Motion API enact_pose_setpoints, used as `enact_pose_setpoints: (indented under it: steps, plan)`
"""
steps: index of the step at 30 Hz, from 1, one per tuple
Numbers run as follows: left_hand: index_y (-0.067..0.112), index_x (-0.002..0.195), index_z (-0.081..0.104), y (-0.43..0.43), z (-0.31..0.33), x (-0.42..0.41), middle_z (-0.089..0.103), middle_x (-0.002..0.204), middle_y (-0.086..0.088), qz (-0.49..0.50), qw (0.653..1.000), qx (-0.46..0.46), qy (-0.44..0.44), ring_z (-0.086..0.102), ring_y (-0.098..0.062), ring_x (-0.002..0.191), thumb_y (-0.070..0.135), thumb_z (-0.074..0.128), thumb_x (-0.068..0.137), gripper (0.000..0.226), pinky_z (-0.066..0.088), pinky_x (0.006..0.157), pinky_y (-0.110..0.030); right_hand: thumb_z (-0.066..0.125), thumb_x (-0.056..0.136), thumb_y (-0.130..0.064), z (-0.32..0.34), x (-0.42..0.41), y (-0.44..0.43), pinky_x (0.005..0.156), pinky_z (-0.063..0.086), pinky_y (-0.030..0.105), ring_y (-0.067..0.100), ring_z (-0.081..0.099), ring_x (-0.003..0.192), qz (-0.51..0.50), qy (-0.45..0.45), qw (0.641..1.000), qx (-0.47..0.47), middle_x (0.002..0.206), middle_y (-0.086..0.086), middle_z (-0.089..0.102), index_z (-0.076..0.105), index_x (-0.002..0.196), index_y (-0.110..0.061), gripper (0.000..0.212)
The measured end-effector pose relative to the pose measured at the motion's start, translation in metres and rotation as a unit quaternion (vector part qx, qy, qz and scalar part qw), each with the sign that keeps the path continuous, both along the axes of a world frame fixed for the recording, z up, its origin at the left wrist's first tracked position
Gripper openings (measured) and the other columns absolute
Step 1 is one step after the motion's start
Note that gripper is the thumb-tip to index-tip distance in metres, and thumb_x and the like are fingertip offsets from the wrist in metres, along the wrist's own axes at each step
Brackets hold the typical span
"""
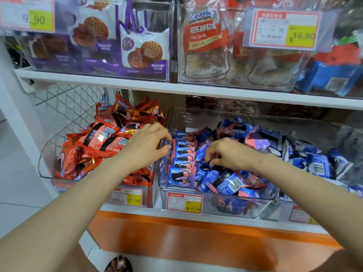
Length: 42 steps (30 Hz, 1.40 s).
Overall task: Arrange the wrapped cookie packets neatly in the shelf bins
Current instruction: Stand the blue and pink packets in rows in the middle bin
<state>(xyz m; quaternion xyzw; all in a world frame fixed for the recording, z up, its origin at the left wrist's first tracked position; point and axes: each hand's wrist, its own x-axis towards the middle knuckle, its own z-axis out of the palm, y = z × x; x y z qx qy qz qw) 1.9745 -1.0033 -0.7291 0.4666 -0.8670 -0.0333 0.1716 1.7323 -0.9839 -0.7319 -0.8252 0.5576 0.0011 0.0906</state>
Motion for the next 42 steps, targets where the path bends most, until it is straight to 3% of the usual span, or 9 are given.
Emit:
enact_pose_setpoints:
  steps: [5,9,15,21,26,31,35,39,42]
  plan:
    - [0.022,0.115,0.058,-0.001,0.001,-0.004,0.046,0.131,0.002,0.008,1.000,0.002,0.004,0.037,-0.016,0.121,0.031,0.053,0.092,0.026,0.030,0.098,-0.030,0.057,0.088,-0.006,-0.008,-0.001,0.004,0.092,0.045,0.038,0.020,0.055,0.109,0.044,0.091,0.989,0.108,0.123,-0.003,0.062,0.061,0.121,-0.034,0.044]
    - [0.022,0.118,0.057,-0.002,0.003,-0.009,0.047,0.130,0.003,0.022,0.999,-0.025,-0.011,0.036,-0.016,0.118,0.030,0.054,0.091,0.028,0.028,0.096,-0.029,0.062,0.088,-0.010,-0.010,0.002,0.002,0.081,0.044,0.028,0.022,0.058,0.104,0.019,0.093,0.992,0.077,0.116,0.003,0.065,0.062,0.123,-0.022,0.037]
    - [0.021,0.113,0.061,0.003,0.005,-0.026,0.059,0.115,0.005,-0.039,0.995,-0.073,0.054,0.044,-0.014,0.106,0.024,0.056,0.091,0.022,0.028,0.084,-0.027,0.063,0.086,-0.001,0.001,-0.004,0.000,0.075,0.045,0.017,0.015,0.066,0.086,-0.045,-0.089,0.995,-0.026,0.094,0.013,0.072,0.070,0.104,-0.002,0.020]
    - [0.017,0.115,0.058,0.013,0.002,-0.048,0.064,0.095,0.004,-0.079,0.977,0.096,0.176,0.060,-0.010,0.084,0.037,0.067,0.082,0.040,0.047,0.074,-0.021,0.068,0.079,0.005,0.022,-0.010,0.005,0.055,0.046,0.009,-0.003,0.058,0.052,-0.119,-0.423,0.897,0.039,0.060,0.000,0.065,0.066,0.080,-0.012,0.018]
    - [0.008,0.099,0.061,0.008,0.008,-0.049,0.059,0.076,0.005,-0.047,0.949,0.160,0.267,0.053,-0.005,0.065,0.017,0.072,0.079,0.025,0.043,0.060,-0.009,0.064,0.086,-0.008,0.022,-0.007,0.011,0.056,0.045,0.011,-0.005,0.057,0.059,-0.092,-0.453,0.885,0.052,0.073,-0.003,0.066,0.068,0.095,-0.016,0.013]
    - [0.009,0.095,0.058,0.008,0.011,-0.045,0.063,0.078,-0.003,-0.038,0.911,0.232,0.339,0.058,-0.011,0.066,0.011,0.069,0.081,0.018,0.047,0.061,-0.015,0.071,0.078,-0.007,0.022,-0.008,0.014,0.072,0.050,0.020,0.001,0.064,0.082,-0.068,-0.457,0.876,0.136,0.092,-0.010,0.071,0.062,0.105,-0.027,0.035]
    - [0.013,0.091,0.054,0.009,0.012,-0.042,0.065,0.084,-0.007,-0.038,0.867,0.274,0.415,0.063,-0.010,0.070,0.007,0.066,0.083,0.015,0.054,0.067,-0.022,0.069,0.081,-0.011,0.018,-0.003,0.014,0.077,0.049,0.023,0.004,0.066,0.081,-0.096,-0.490,0.855,0.143,0.087,-0.008,0.073,0.065,0.096,-0.024,0.021]
    - [0.018,0.097,0.053,0.005,0.010,-0.036,0.061,0.091,0.002,-0.025,0.896,0.191,0.399,0.058,-0.006,0.079,0.012,0.066,0.084,0.020,0.049,0.072,-0.013,0.060,0.087,-0.007,0.022,0.001,0.012,0.078,0.054,0.027,0.012,0.067,0.072,-0.134,-0.590,0.783,0.145,0.077,0.002,0.071,0.061,0.092,-0.010,0.006]
    - [0.013,0.102,0.055,0.000,0.009,-0.027,0.060,0.092,0.008,0.031,0.933,0.071,0.352,0.055,0.000,0.080,0.013,0.065,0.085,0.020,0.042,0.070,-0.004,0.054,0.091,-0.006,0.023,0.003,0.012,0.060,0.047,0.018,0.001,0.048,0.049,-0.155,-0.586,0.784,0.133,0.048,-0.012,0.054,0.057,0.082,-0.013,0.012]
